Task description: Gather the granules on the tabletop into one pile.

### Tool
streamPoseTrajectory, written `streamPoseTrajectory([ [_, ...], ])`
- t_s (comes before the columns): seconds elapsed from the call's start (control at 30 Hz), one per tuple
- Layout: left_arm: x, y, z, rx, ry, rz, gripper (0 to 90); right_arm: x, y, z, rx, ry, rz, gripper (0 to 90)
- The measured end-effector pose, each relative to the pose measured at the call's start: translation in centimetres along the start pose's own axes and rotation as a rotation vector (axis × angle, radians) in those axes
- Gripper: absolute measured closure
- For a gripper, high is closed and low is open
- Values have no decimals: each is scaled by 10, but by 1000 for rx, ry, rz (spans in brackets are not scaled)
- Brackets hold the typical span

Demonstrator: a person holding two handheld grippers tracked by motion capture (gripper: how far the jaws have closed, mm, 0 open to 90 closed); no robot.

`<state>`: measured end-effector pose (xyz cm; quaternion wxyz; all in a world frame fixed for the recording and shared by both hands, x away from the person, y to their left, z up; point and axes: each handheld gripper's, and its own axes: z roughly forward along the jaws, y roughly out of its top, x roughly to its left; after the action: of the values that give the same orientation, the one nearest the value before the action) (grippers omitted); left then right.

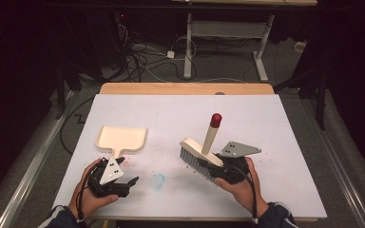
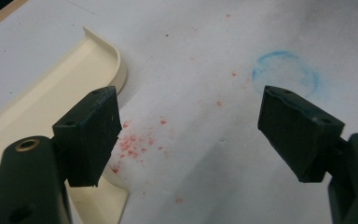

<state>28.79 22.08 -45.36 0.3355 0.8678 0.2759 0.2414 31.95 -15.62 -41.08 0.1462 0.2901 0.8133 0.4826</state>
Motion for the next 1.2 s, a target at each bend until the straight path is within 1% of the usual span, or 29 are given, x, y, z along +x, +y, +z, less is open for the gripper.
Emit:
streamPoseTrajectory([
  [0.03,0,0,0,-1,0,-1,205,-1,-1,-5,1,33,-37,672],
  [0.1,-1,1,1,3,0,6,205,-2,-3,-11,8,105,-94,671],
  [0.13,-1,1,1,3,0,7,205,-3,-5,-14,23,141,-118,671],
  [0.17,-1,1,2,4,0,7,205,-3,-7,-15,36,171,-147,671],
  [0.2,-1,1,2,6,-1,8,205,-3,-10,-16,36,207,-176,672],
  [0.23,-1,1,2,9,-2,9,205,-2,-13,-15,50,235,-191,672],
  [0.27,-1,1,3,10,-4,7,205,-2,-15,-13,73,255,-208,671],
  [0.3,-2,1,3,9,-6,8,205,-2,-18,-10,93,287,-228,671],
  [0.37,-2,1,3,13,-7,11,205,-2,-22,-3,112,358,-265,671],
  [0.4,-2,1,4,13,-9,11,205,-2,-24,1,130,381,-282,671],
  [0.43,-2,1,4,14,-11,11,205,-1,-24,5,135,402,-301,672],
  [0.47,-2,1,4,15,-13,12,205,-2,-25,10,140,419,-309,672],
  [0.5,-2,1,5,16,-14,15,205,-4,-26,13,143,425,-314,672],
  [0.53,-2,1,5,14,-15,15,205,-8,-26,17,128,438,-311,672],
  [0.63,-2,1,5,14,-20,14,205,-25,-25,26,107,440,-298,669],
  [0.67,-2,1,5,15,-23,14,205,-32,-24,30,106,440,-282,667],
  [0.73,-2,2,6,17,-24,17,205,-44,-22,37,96,428,-269,662],
  [0.8,-2,2,6,16,-27,19,205,-52,-20,43,82,425,-257,663],
  [0.87,-2,2,6,17,-28,20,205,-55,-18,45,74,424,-254,666],
  [0.93,-2,1,7,18,-31,19,205,-55,-15,44,65,412,-260,670],
  [1.0,-2,1,7,20,-31,20,205,-54,-12,41,65,386,-276,673],
  [1.03,-3,1,7,21,-31,21,205,-55,-11,39,60,371,-268,672],
  [1.1,-3,1,6,20,-31,23,205,-56,-9,34,30,358,-235,672],
  [1.13,-3,1,6,19,-28,24,205,-56,-7,31,18,341,-230,672],
  [1.2,-3,2,5,16,-26,24,205,-54,-5,23,0,275,-223,672],
])
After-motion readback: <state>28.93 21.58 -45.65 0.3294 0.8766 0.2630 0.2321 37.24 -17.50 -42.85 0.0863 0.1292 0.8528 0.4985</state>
